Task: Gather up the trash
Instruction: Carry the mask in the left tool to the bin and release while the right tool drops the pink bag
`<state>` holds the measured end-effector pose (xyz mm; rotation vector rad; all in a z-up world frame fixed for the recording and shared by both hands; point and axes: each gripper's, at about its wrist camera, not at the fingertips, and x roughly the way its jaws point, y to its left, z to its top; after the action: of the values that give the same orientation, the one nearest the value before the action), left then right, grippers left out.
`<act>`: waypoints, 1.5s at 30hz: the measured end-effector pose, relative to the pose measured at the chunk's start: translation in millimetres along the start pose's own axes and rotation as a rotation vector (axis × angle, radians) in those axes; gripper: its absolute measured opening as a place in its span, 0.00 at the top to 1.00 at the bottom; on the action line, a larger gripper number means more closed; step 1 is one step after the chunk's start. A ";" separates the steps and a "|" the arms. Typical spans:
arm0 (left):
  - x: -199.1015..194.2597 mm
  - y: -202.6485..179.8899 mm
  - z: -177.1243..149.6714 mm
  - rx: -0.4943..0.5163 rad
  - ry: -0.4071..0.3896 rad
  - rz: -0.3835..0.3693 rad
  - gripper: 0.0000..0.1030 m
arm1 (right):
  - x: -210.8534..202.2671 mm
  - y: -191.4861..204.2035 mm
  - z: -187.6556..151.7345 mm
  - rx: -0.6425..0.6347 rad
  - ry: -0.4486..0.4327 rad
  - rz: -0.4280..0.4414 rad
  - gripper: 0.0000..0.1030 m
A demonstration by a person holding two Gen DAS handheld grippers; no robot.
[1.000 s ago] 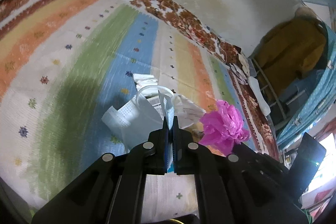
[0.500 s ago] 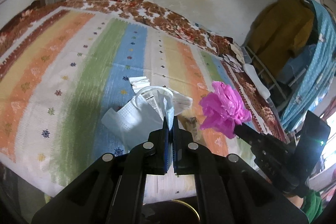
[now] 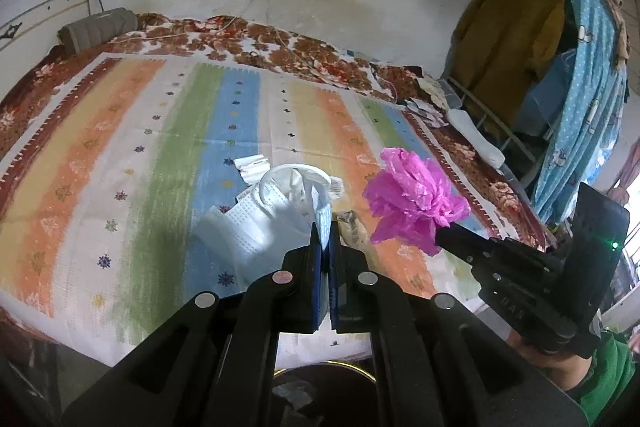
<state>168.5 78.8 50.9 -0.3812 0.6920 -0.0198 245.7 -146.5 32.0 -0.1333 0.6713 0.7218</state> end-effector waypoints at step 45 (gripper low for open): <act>-41.1 -42.4 -140.1 0.064 0.193 0.016 0.98 | -62.3 42.3 -133.7 0.060 0.231 -0.001 0.91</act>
<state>53.7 -1.9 -7.5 -0.3145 0.8828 -0.0642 114.0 -194.9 -30.3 -0.1635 0.9130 0.6909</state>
